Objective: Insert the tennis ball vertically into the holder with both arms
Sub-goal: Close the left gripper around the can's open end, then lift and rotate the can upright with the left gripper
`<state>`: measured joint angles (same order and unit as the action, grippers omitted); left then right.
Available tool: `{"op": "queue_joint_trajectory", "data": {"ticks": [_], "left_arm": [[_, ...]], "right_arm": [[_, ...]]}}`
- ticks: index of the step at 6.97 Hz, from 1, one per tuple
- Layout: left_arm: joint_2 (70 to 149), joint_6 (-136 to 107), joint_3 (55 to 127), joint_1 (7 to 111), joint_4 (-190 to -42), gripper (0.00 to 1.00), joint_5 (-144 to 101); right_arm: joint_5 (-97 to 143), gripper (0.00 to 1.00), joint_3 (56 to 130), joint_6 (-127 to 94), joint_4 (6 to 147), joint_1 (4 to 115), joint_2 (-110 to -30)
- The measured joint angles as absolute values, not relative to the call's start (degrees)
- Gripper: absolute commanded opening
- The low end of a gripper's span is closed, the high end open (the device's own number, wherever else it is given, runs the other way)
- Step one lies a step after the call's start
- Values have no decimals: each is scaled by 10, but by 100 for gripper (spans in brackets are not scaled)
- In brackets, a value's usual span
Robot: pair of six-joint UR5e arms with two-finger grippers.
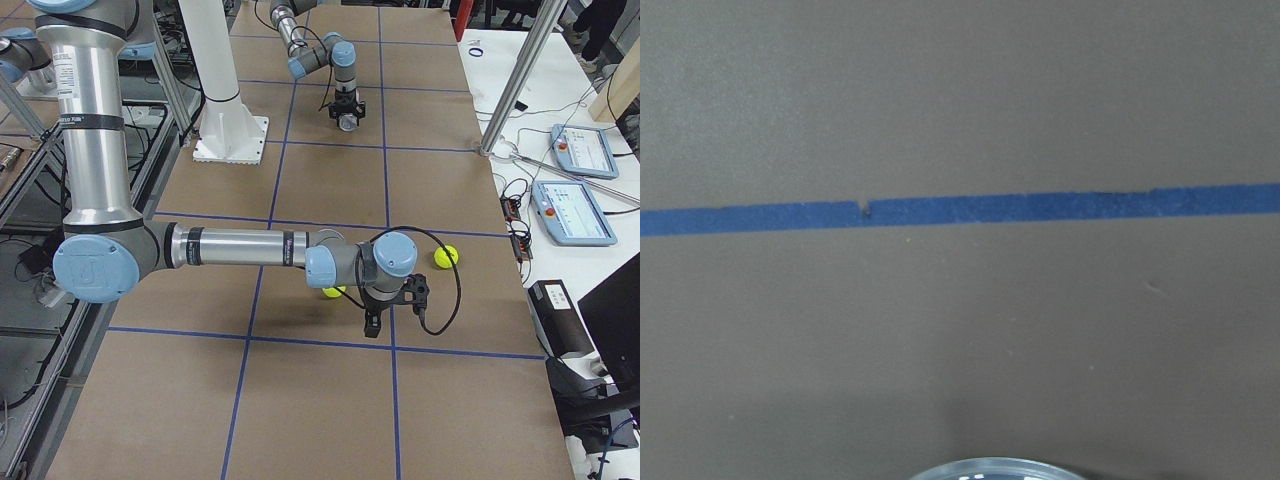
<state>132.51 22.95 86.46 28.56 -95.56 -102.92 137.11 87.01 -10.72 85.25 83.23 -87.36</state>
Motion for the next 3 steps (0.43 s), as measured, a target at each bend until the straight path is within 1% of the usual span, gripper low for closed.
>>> {"op": "queue_joint_trajectory", "data": {"ticks": [2, 3], "left_arm": [[1328, 225, 871, 287, -975, 74, -1029], [1329, 209, 876, 291, -1008, 73, -1029]], "right_arm": [[1372, 99, 870, -107, 853, 832, -874], [1373, 99, 870, -107, 852, 832, -873]]}}
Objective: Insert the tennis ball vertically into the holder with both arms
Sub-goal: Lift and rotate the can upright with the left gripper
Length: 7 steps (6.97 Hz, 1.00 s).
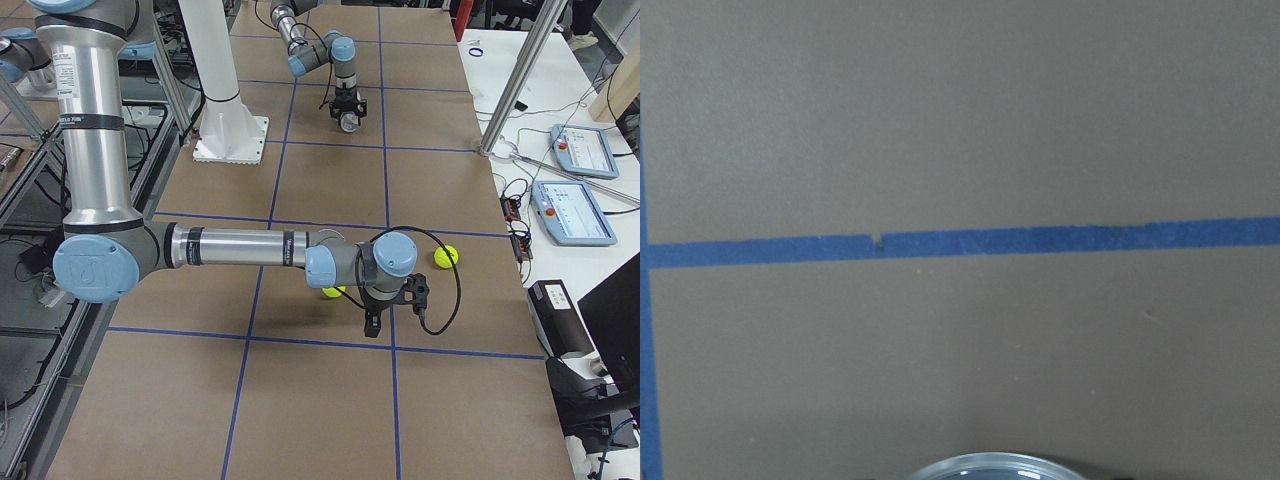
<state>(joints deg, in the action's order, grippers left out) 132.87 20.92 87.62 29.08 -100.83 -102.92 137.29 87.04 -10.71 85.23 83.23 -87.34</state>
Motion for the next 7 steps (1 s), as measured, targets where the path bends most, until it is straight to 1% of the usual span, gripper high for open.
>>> {"op": "queue_joint_trajectory", "data": {"ticks": [2, 5, 6, 7], "left_arm": [[1329, 141, 879, 302, -1125, 73, -1029], [1329, -16, 876, 324, -1347, 73, -1021], [1328, -63, 862, 326, -1434, 73, -1007], [1326, -104, 832, 326, -1531, 73, -995]], "right_arm": [[1374, 99, 874, -106, 852, 832, -873], [1381, 99, 885, -106, 851, 826, -865], [1386, 99, 894, -106, 851, 819, -864], [1391, 99, 909, -107, 850, 807, -865]]}}
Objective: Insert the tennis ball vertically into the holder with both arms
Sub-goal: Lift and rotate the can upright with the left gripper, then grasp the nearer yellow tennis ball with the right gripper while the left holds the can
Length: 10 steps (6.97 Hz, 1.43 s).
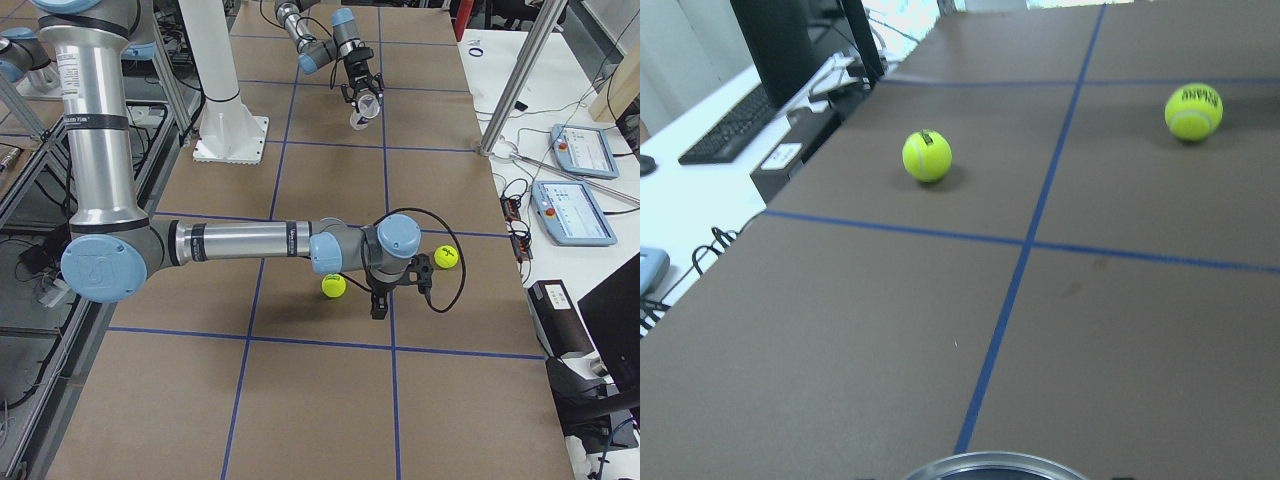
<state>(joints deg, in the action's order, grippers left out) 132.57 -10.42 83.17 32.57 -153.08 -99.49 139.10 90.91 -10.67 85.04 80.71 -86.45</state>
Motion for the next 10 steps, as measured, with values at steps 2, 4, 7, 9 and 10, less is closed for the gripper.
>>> {"op": "queue_joint_trajectory", "data": {"ticks": [2, 4, 7, 9, 10], "left_arm": [[1324, -167, 760, 318, -1704, 73, -960], [1324, -182, 724, 302, -1787, 73, -919], [1324, -184, 718, 297, -1808, 73, -911], [1323, -184, 717, 296, -1809, 73, -910], [1323, -184, 717, 296, -1809, 73, -910]], "right_arm": [[1382, 99, 958, -120, 850, 770, -871], [1367, 99, 987, -127, 836, 737, -890], [1311, 99, 987, -250, 631, 667, -965], [1286, 99, 972, -292, 561, 632, -990], [1279, 99, 967, -297, 553, 622, -991]]}}
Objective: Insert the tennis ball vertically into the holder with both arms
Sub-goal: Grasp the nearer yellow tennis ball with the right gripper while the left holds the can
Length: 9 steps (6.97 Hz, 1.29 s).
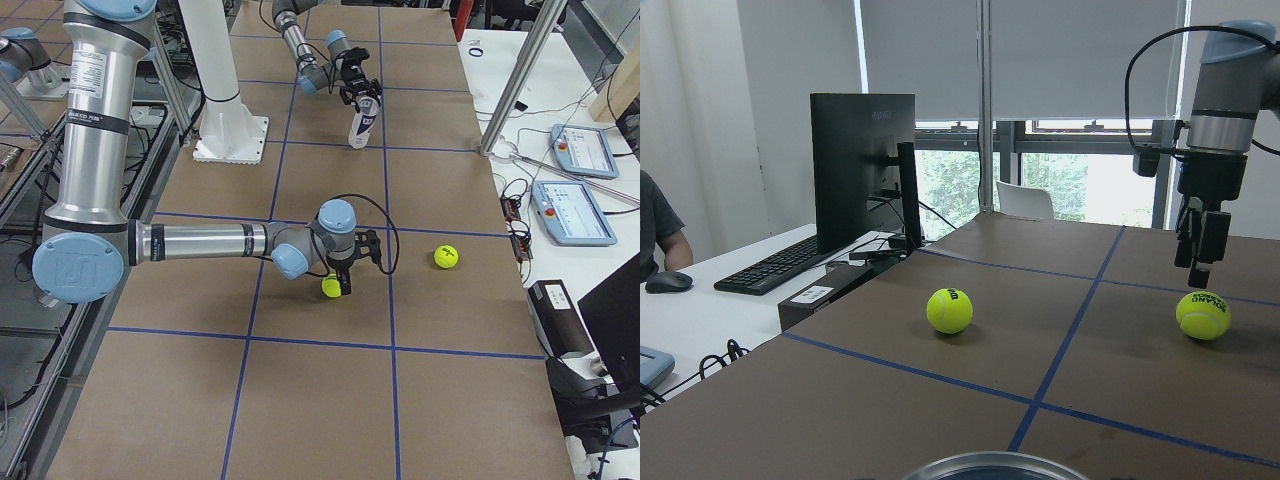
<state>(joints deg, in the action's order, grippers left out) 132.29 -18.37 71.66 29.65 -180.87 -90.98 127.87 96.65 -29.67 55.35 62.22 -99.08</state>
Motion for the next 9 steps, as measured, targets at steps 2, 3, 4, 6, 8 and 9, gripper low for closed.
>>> {"op": "queue_joint_trajectory", "data": {"ticks": [2, 3, 4, 6, 8, 9], "left_arm": [[1323, -184, 716, 296, -1809, 73, -909], [1323, -184, 715, 296, -1809, 73, -908], [1323, -184, 714, 296, -1809, 73, -907], [1323, -184, 714, 296, -1809, 73, -907], [1322, -184, 714, 296, -1810, 73, -907], [1320, -184, 713, 296, -1815, 73, -907]], "right_arm": [[1269, 99, 952, -300, 550, 605, -989], [1264, 99, 945, -300, 549, 599, -988], [1261, 98, 941, -301, 549, 593, -987], [1261, 50, 933, -302, 549, 585, -983], [1261, 0, 930, -304, 549, 582, -981], [1262, 0, 930, -304, 549, 582, -980]]}}
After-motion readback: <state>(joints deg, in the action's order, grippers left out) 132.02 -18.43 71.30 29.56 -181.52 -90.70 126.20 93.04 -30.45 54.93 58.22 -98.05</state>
